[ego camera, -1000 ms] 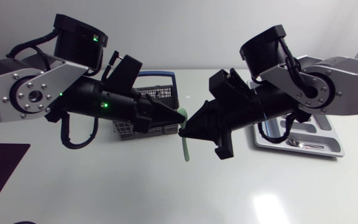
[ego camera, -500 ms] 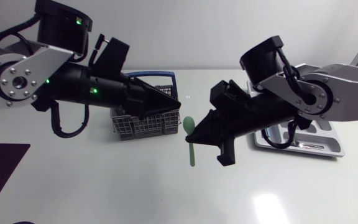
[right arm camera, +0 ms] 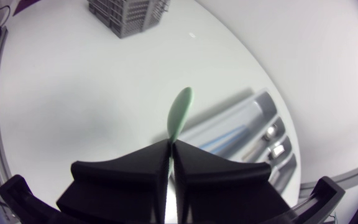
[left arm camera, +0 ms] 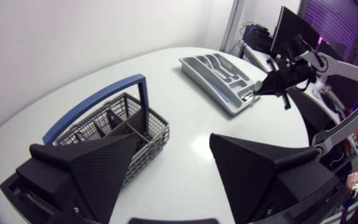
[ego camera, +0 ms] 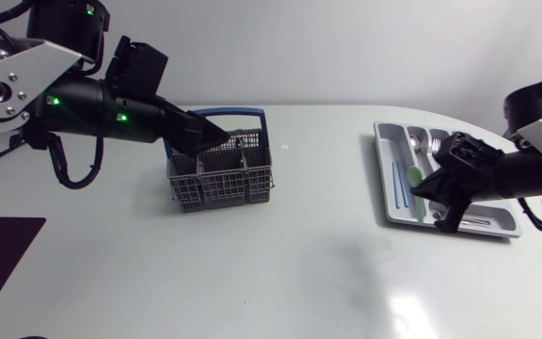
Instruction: Unload the cutlery basket into the drawer organizer.
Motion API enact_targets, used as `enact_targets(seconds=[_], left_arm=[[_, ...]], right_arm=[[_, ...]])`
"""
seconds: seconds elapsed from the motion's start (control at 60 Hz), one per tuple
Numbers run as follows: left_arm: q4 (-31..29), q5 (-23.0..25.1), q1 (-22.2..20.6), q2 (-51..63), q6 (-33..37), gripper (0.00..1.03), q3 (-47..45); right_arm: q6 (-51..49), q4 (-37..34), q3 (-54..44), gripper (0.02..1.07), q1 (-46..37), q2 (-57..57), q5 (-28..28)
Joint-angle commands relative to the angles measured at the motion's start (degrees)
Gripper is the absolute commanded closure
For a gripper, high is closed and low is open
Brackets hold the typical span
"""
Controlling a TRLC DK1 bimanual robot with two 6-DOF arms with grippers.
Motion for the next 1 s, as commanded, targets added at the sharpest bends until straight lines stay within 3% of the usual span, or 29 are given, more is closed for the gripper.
enact_targets(seconds=[0.0, 0.3, 0.467, 0.733, 0.783, 0.883, 0.933, 0.983], left_arm=[[-0.42, -2.62, 0.63, 0.65, 2.98, 0.2, -0.7], [-0.86, -7.89, 1.51, 0.65, 4.83, 0.17, -2.54], [-1.47, -9.13, 1.77, 0.74, 5.0, 0.17, -3.07], [-1.91, -11.23, 2.21, 0.74, 5.71, 0.17, -5.0], [-1.91, -11.67, 2.38, 0.74, 5.88, 0.17, -5.27], [-2.26, -11.85, 3.97, 0.74, 5.97, 0.17, -5.62], [-2.35, -11.85, 4.49, 0.83, 6.14, 0.17, -5.79], [-2.35, -11.85, 5.28, 0.83, 6.32, 0.17, -6.14]], right_arm=[[-6.89, 2.66, -1.96, 1.01, -6.05, -0.2, 2.3], [-15.85, 20.59, -6.53, 1.01, -18.27, 7.27, 10.12], [-17.34, 29.9, -7.76, 1.01, -19.85, 13.95, 13.11], [-18.22, 36.85, -9.51, 1.0, -18.53, 20.11, 18.03], [-18.22, 37.02, -10.31, 0.9, -18.18, 19.4, 18.03], [-17.87, 36.93, -11.1, 0.44, -17.65, 18.08, 18.64], [-17.34, 36.85, -11.18, 0.27, -17.65, 17.56, 19.08], [-16.82, 36.41, -11.1, 0.17, -17.65, 17.03, 19.08]])
